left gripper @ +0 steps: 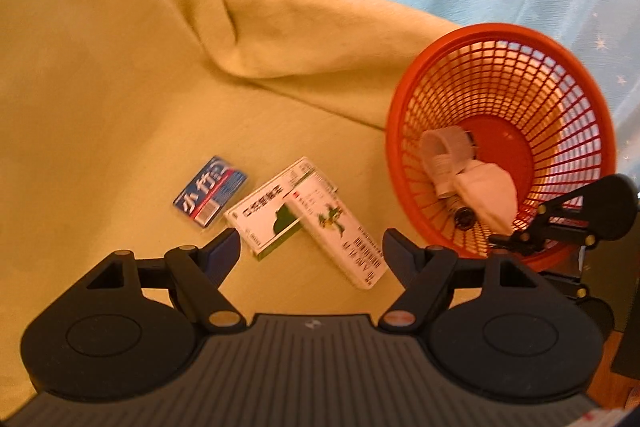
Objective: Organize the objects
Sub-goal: 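Lower the left gripper onto the white box with green bird and grasp it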
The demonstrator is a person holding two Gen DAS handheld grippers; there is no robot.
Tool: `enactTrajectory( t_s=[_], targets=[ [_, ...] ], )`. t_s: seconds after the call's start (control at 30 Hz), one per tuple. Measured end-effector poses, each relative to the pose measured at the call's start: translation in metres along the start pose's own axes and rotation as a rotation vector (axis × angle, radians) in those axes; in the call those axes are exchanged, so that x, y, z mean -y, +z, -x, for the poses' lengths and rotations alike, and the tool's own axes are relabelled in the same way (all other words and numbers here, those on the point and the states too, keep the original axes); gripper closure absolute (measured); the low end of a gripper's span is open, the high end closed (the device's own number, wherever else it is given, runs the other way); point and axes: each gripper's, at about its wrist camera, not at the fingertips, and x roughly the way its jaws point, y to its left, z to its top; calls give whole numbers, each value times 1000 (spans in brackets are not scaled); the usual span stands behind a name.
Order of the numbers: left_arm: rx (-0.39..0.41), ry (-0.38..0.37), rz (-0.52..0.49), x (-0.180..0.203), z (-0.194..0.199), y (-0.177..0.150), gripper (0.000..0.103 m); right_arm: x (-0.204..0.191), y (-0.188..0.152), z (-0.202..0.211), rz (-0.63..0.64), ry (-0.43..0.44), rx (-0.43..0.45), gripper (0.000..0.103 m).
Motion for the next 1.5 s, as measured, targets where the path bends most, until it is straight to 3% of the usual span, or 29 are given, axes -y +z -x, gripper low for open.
enactTrajectory(
  t_s=[0.27, 0.8, 1.1, 1.2, 1.5],
  targets=[
    [-14, 24, 2, -8, -10, -6, 29, -1, 0, 1, 5, -1, 2, 103],
    [-35, -27, 12, 5, -57, -8, 29, -5, -1, 3, 26, -23, 10, 103],
    [-28, -46, 12, 19, -99, -16, 35, -5, -3, 4, 31, -30, 15, 103],
    [-17, -66, 53, 19, -109, -18, 35, -4, -5, 2, 28, -36, 10, 103],
    [-23, -50, 83, 15, -131, -16, 40, -2, -7, -1, 26, -45, 10, 103]
  ],
)
